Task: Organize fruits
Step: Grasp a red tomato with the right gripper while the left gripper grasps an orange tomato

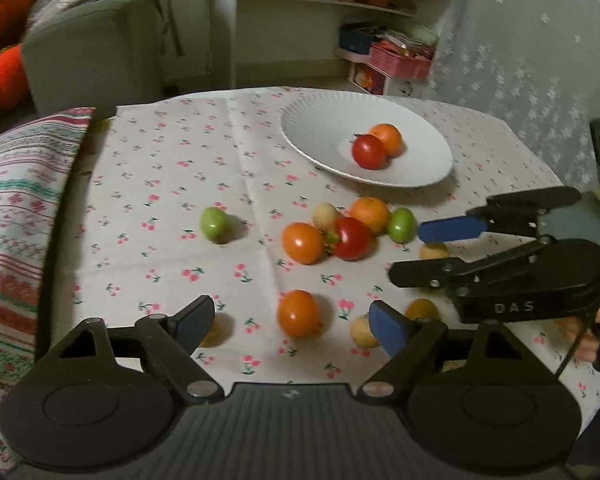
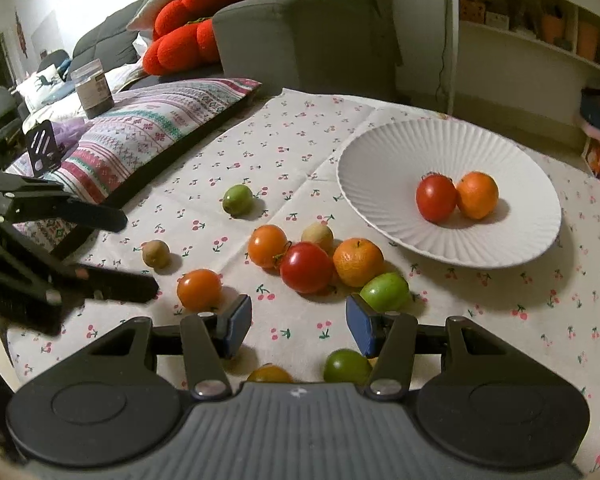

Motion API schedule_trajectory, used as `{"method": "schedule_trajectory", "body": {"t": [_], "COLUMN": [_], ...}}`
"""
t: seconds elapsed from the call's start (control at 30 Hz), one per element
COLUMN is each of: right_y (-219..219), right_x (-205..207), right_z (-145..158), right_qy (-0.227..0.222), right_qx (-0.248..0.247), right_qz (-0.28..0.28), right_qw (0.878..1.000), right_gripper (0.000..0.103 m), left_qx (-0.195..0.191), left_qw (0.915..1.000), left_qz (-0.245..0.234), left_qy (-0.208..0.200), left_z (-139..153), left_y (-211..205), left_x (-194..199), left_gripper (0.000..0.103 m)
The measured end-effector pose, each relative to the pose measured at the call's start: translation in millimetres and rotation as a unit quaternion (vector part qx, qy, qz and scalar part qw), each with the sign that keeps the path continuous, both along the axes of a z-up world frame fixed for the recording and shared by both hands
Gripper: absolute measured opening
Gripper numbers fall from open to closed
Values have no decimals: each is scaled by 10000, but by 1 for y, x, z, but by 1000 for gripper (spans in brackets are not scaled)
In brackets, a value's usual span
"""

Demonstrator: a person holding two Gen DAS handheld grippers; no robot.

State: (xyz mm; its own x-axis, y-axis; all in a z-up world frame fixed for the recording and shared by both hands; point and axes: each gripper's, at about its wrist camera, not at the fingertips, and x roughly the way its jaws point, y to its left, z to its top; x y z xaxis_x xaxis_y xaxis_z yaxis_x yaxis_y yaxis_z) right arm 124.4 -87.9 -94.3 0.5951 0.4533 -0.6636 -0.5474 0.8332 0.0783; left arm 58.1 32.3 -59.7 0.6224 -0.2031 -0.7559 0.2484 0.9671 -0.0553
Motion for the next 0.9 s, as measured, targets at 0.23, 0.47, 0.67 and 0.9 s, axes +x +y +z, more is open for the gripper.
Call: {"method": "schedule_trajectory", "body": {"t": [0.23,0.47,0.67,0.9], "right_y": [9,5,5,11], "right_x": [-3,2,3,9], "right_z": [-2,-4,-7,-8], "right_qy": [-288,-264,-247,-325], "right_qx": [-399,-414,-446,-431], "right_qz": [103,-1,-12,45], "right_qw": [9987,9988,9987,9985], "right_gripper": [50,47,43,37], "left_qx": [23,-10,-46,-225], "left_qw": [10000,9997,9998,9990], "left_qz": [-29,-232,-196,-320], "left_qy": [40,99,80,193], "left_z": [-1,-6,-12,-21], "left_y": [0,-9,-8,-12], "left_x": [0,1,7,12], "left_gripper": [75,75,64,48]}}
